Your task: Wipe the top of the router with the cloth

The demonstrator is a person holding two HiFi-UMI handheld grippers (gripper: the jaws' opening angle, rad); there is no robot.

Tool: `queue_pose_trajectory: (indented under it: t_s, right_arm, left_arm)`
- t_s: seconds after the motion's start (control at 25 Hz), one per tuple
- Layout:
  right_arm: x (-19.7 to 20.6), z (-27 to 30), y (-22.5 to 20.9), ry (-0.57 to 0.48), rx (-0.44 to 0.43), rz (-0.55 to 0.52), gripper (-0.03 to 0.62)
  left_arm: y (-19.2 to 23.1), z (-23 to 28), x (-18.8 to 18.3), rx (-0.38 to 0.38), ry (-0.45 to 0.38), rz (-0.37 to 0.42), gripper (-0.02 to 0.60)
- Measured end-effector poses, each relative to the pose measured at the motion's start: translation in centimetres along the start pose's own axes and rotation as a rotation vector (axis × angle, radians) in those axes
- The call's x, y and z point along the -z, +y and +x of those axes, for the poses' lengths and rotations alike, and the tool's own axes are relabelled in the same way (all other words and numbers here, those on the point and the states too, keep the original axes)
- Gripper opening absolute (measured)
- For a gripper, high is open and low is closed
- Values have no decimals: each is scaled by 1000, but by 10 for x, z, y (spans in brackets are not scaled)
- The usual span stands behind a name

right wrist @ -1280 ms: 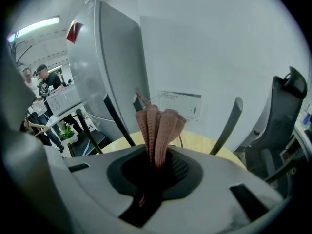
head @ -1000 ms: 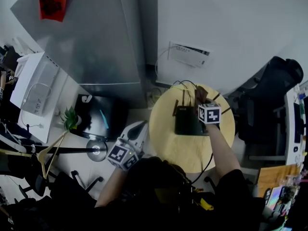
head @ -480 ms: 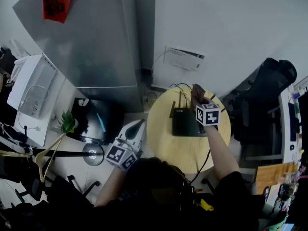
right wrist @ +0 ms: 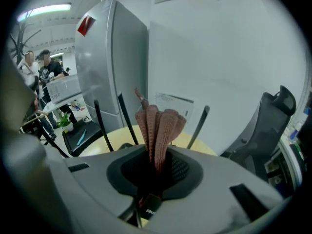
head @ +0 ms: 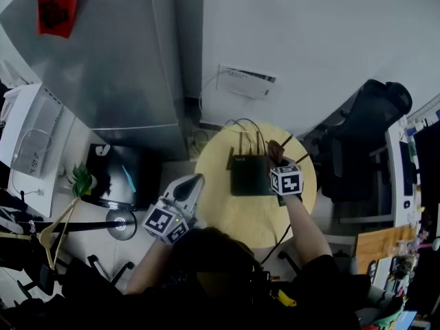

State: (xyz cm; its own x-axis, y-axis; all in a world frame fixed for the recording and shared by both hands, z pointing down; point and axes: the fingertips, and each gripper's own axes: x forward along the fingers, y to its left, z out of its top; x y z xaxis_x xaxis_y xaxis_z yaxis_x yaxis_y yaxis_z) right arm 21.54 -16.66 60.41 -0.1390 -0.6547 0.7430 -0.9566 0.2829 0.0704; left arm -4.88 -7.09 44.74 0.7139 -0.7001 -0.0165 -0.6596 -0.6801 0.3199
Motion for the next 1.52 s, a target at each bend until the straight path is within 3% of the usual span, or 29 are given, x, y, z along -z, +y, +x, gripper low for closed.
queue_pose_trajectory:
  t_s: [0.24,0.4,0.84,1.08,1.52]
  right_arm:
    - [46,36,-18,138,24,3,61]
    - [35,59,-21,140,42,-27,63]
    - [38,89,-43,222,116,15,63]
    - [42,83,-53,206,150,68,63]
    - [10,40,-61,101,180,108,61]
  left_arm:
    - [6,10,11,-9,57,-12,-3]
    - [16,8,22,-33,111,-13,-3]
    - [28,14,27,-35,124,-34,-3]
    - [23,18,28,9,142,-38,-3]
    - [17,23,24,71,125,-31,-3]
